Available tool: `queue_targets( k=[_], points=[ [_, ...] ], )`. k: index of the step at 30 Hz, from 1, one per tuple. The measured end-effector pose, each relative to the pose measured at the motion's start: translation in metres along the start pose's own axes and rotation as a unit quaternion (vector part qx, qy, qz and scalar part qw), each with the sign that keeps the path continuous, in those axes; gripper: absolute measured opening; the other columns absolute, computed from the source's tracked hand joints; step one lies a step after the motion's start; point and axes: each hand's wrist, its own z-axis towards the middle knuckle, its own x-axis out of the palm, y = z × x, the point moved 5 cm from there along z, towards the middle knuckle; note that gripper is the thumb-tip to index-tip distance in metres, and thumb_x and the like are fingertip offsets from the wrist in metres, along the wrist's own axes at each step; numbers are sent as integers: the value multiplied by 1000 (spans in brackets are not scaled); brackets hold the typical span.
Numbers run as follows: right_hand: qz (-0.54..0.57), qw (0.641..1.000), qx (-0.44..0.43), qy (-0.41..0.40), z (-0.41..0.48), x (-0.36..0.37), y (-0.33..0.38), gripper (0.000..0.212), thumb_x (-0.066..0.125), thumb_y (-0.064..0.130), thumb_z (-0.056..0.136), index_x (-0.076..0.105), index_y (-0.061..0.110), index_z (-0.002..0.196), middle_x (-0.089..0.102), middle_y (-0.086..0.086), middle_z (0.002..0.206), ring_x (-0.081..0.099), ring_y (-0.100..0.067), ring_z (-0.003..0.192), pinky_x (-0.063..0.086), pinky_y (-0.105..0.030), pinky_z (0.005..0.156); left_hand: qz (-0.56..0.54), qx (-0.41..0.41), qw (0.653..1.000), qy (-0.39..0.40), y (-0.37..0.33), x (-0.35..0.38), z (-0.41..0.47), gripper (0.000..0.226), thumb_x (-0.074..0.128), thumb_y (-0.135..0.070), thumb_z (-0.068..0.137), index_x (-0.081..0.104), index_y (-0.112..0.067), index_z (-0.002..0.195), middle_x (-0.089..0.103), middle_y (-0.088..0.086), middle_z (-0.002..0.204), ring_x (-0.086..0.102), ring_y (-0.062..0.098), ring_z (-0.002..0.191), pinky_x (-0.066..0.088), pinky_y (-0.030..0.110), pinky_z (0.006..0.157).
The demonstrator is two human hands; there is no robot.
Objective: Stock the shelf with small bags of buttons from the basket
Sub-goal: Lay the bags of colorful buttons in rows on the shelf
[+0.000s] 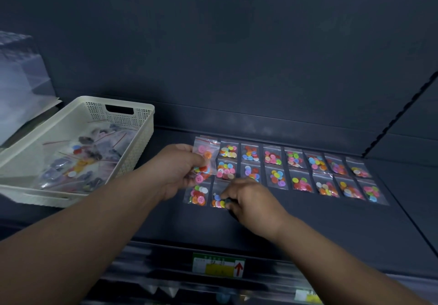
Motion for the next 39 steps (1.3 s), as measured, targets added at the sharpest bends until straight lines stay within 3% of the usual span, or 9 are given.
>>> queue_targets(
  k=[8,14,20,25,28,31,33,36,39],
  points=[
    [23,1000,-3,-13,-3,-8,-3,21,60,16,89,68,19,108,62,3,108,52,-15,104,43,-24,89,-1,-5,1000,8,1,5,2,13,61,0,85,62,-10,93,70,10,94,65,17,76,47,27,54],
    [76,990,105,-59,-29,-35,-37,14,65,18,86,68,20,99,57,8,96,55,-9,89,44,-15,75,-12,-15,999,26,2,16,1,13,62,1,84,61,-10,91,67,5,83,63,12,67,49,20,45],
    [36,992,114,-28,-45,-23,-44,17,66,21,86,68,19,103,59,8,100,51,-7,96,36,-6,77,-7,-29,999,45,8,27,5,17,65,2,83,61,-11,94,70,11,102,68,25,93,51,28,59],
    [64,989,131,-38,-42,-24,-44,13,67,22,85,68,18,97,59,6,96,55,-10,91,45,-20,80,-1,-29,997,65,9,37,3,22,68,3,80,60,-11,95,68,14,108,67,27,97,54,27,58],
    [261,940,188,-114,-40,-38,-39,8,65,20,87,66,14,82,64,3,82,61,-9,74,50,-21,68,-8,-17,996,83,9,44,0,24,69,4,79,59,-7,97,68,15,106,68,24,89,56,27,58],
    [502,827,222,-121,-33,-43,-28,9,64,20,87,64,13,82,64,0,75,59,-8,68,47,-19,63,18,6,996,93,9,56,-3,37,73,2,76,58,-4,109,66,14,109,69,23,89,57,27,61],
    [584,771,229,-107,-29,-41,-23,8,66,20,85,64,13,80,62,-4,71,55,-13,64,45,-24,61,46,24,993,105,9,64,-5,33,74,1,75,61,-7,104,68,11,105,69,22,91,58,31,69],
    [613,739,256,-113,-30,-38,-25,13,66,14,85,67,5,94,66,-11,83,57,-20,70,46,-30,64,60,37,989,133,8,74,-9,21,73,1,76,64,-10,90,72,8,95,71,21,90,57,36,80],
    [613,733,270,-118,-36,-38,-32,16,62,11,88,64,1,100,69,-11,86,62,-21,73,52,-32,68,30,16,990,139,10,79,-9,17,71,-5,80,65,-10,96,71,8,95,69,20,87,57,32,72]
  ],
)
